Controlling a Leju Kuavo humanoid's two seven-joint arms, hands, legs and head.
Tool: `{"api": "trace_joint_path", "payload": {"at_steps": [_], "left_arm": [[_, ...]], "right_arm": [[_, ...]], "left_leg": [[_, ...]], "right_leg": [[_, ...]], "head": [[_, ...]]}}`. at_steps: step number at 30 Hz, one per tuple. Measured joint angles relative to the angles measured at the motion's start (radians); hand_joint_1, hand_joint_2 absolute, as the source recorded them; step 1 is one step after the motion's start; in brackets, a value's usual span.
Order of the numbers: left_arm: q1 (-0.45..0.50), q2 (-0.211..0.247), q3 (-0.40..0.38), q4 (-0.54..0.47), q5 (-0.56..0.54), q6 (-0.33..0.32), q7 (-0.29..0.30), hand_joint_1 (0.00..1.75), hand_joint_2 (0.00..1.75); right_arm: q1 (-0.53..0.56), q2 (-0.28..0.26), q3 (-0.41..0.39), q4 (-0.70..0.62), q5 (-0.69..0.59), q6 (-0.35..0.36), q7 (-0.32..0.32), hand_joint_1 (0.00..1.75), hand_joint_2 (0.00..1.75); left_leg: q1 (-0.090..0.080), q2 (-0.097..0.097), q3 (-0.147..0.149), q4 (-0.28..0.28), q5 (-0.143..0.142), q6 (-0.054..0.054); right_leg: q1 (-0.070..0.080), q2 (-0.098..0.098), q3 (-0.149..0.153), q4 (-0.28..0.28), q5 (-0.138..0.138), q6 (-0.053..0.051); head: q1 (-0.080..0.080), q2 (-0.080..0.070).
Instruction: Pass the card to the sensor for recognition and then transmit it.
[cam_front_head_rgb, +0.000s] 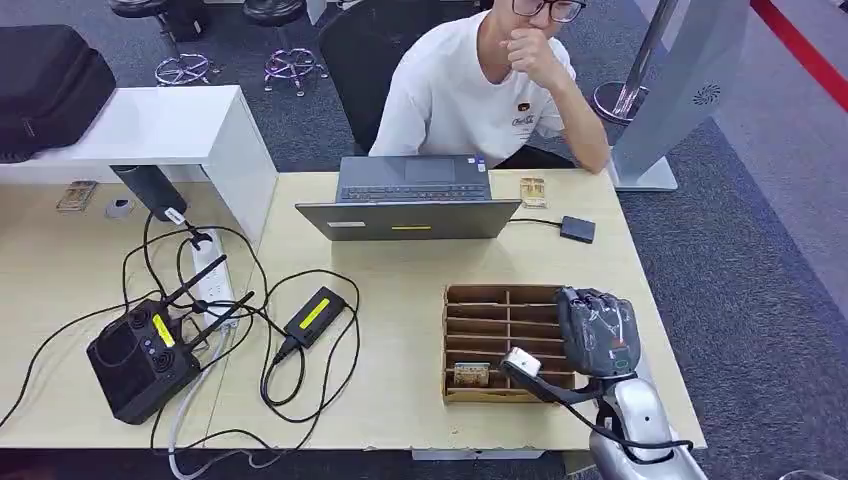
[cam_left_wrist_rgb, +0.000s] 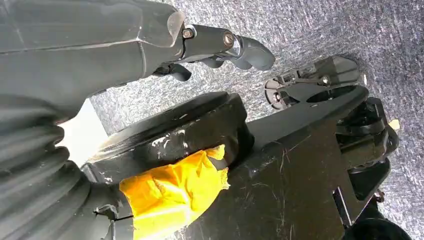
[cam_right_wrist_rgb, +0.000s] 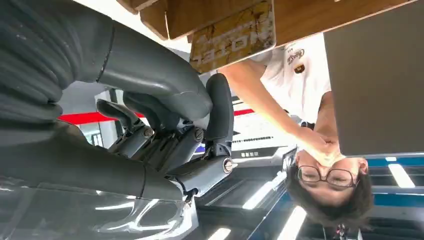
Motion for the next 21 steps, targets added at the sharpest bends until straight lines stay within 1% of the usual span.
{"api": "trace_joint_path", "payload": {"at_steps": [6, 9, 10, 11, 12, 14, 15, 16, 19, 21], "left_arm": [[0.0, 0.0, 0.0, 0.0, 0.0, 0.0, 0.0, 0.0, 1.75], [0.0, 0.0, 0.0, 0.0, 0.0, 0.0, 0.0, 0.0, 1.75], [0.0, 0.0, 0.0, 0.0, 0.0, 0.0, 0.0, 0.0, 1.75], [0.0, 0.0, 0.0, 0.0, 0.0, 0.001, 0.0, 0.0, 1.75], [0.0, 0.0, 0.0, 0.0, 0.0, 0.001, 0.0, 0.0, 1.75], [0.0, 0.0, 0.0, 0.0, 0.0, 0.001, 0.0, 0.0, 1.75], [0.0, 0.0, 0.0, 0.0, 0.0, 0.001, 0.0, 0.0, 1.75], [0.0, 0.0, 0.0, 0.0, 0.0, 0.001, 0.0, 0.0, 1.75], [0.0, 0.0, 0.0, 0.0, 0.0, 0.001, -0.002, 0.0, 1.75], [0.0, 0.0, 0.0, 0.0, 0.0, 0.001, -0.002, 0.0, 1.75]], "right_arm": [[0.007, 0.0, -0.012, -0.024, 0.01, -0.002, -0.032, 1.75, 1.75], [0.026, 0.019, -0.045, -0.072, 0.02, -0.002, -0.094, 1.75, 1.75], [0.038, 0.037, -0.067, -0.101, 0.019, -0.002, -0.134, 1.13, 1.75], [0.047, 0.048, -0.086, -0.125, 0.018, -0.002, -0.163, 1.13, 1.75], [0.054, 0.06, -0.1, -0.143, 0.016, -0.002, -0.186, 0.0, 1.75], [0.069, 0.084, -0.125, -0.179, 0.01, -0.002, -0.229, 0.0, 1.75], [0.08, 0.105, -0.148, -0.212, 0.006, -0.002, -0.263, 0.0, 1.75], [0.085, 0.117, -0.16, -0.228, 0.006, -0.002, -0.273, 0.0, 1.75], [0.1, 0.143, -0.175, -0.262, 0.006, -0.002, -0.276, 0.0, 1.75], [0.103, 0.15, -0.179, -0.272, 0.013, -0.002, -0.272, 0.0, 1.75]], "left_leg": [[0.0, 0.0, 0.0, 0.0, 0.0, 0.0], [0.0, 0.0, 0.0, 0.0, 0.0, 0.0], [0.0, 0.0, 0.0, 0.0, 0.0, 0.0], [0.0, 0.0, 0.0, 0.0, 0.0, 0.0], [0.0, 0.0, 0.0, 0.0, 0.0, 0.0], [0.0, 0.0, 0.0, 0.0, 0.0, 0.0], [0.0, 0.0, 0.0, 0.0, 0.0, 0.0], [0.0, 0.0, 0.0, 0.0, 0.0, 0.0], [0.0, 0.0, 0.0, 0.0, 0.0, 0.0], [0.0, 0.0, 0.0, 0.0, 0.0, 0.0]], "right_leg": [[0.0, 0.0, 0.0, 0.0, 0.0, 0.0], [0.0, 0.0, 0.0, 0.0, 0.0, 0.0], [0.0, 0.0, 0.0, 0.0, 0.0, 0.0], [0.0, 0.0, 0.0, 0.0, 0.0, 0.0], [0.0, 0.0, 0.0, 0.0, 0.0, 0.0], [0.0, 0.0, 0.0, 0.0, 0.0, 0.0], [0.0, 0.0, 0.0, 0.0, 0.0, 0.0], [0.0, 0.0, 0.0, 0.0, 0.0, 0.0], [0.0, 0.0, 0.0, 0.0, 0.0, 0.0], [0.0, 0.0, 0.0, 0.0, 0.0, 0.0]], "head": [[0.0, 0.0], [0.0, 0.0], [0.0, 0.0], [0.0, 0.0], [0.0, 0.0], [0.0, 0.0], [0.0, 0.0], [0.0, 0.0], [0.0, 0.0], [0.0, 0.0]]}}
